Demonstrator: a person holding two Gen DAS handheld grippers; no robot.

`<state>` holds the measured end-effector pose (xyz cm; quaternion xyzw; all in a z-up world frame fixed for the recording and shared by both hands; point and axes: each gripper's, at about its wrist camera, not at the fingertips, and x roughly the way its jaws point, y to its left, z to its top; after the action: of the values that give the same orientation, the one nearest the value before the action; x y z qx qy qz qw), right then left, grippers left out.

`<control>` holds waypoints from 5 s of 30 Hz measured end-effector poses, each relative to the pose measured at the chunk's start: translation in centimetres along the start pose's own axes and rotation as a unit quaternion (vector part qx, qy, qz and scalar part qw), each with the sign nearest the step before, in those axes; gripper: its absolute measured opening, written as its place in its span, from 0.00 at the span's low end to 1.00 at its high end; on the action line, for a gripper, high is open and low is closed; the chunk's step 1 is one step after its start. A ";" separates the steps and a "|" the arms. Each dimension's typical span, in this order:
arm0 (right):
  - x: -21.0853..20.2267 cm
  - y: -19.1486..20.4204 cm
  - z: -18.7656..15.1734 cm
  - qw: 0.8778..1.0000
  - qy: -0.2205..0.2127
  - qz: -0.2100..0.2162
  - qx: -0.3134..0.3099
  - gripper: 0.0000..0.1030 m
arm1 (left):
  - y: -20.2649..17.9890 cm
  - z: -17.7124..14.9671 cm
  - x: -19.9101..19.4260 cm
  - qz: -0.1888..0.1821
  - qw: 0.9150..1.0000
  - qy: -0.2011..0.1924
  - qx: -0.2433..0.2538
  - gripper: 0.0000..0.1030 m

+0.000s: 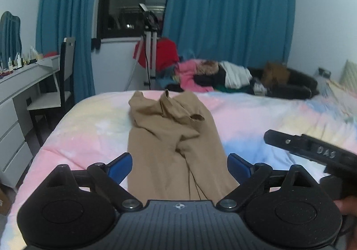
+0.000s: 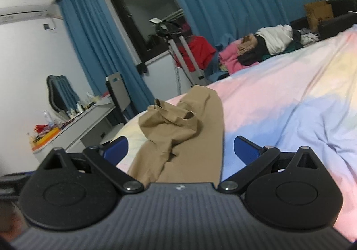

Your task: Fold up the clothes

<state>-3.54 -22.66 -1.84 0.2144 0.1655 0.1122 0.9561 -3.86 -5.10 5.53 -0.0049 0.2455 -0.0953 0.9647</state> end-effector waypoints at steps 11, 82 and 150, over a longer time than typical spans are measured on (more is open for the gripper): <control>14.2 5.1 3.9 0.995 0.049 0.039 -0.076 0.98 | 4.1 -3.5 4.7 0.030 0.999 -0.006 0.023 0.91; -0.8 0.3 -6.0 0.981 0.190 -0.025 0.002 0.98 | 6.0 -10.6 2.8 0.051 0.964 0.222 -0.137 0.90; 5.9 -0.3 2.0 0.993 0.118 -0.005 0.029 0.15 | 5.6 1.7 6.7 -0.034 0.990 -0.005 -0.136 0.09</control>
<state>2.72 -21.99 -1.83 0.2261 0.2815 0.1269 0.9239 3.76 -0.96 3.51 -0.1450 0.2512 -0.0935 0.9524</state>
